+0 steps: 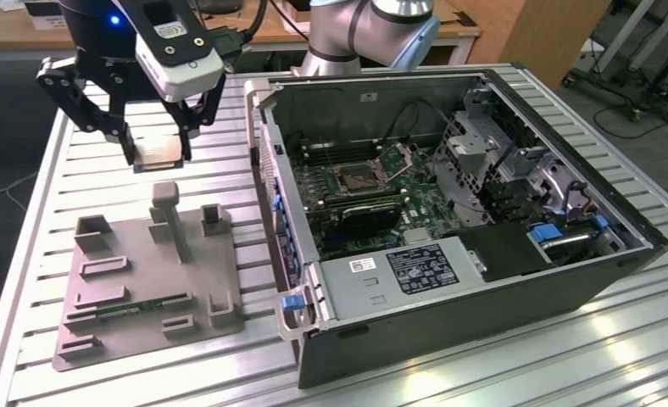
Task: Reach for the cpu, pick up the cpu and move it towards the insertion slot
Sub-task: 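Pick up the cpu and move it towards the insertion slot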
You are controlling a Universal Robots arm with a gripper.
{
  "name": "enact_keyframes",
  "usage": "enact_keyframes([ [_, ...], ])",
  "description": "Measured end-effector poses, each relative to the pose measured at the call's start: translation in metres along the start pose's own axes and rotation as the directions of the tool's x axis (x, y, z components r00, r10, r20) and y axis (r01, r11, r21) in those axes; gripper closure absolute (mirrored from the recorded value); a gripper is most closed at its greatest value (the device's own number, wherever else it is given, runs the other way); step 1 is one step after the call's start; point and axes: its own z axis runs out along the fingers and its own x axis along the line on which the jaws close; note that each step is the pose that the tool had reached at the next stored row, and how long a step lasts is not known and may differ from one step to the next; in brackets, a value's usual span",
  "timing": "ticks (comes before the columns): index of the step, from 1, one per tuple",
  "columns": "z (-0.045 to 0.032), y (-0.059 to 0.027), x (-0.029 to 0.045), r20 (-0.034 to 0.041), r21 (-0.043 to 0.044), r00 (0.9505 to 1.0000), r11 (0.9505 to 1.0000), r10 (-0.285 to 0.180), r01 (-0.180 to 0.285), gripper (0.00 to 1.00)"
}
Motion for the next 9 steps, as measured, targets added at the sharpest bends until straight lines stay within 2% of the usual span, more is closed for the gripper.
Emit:
enact_keyframes([
  [9,-0.0001,0.0,-0.0022,0.0001,0.0001,1.0,1.0,0.0,0.0,0.45],
])
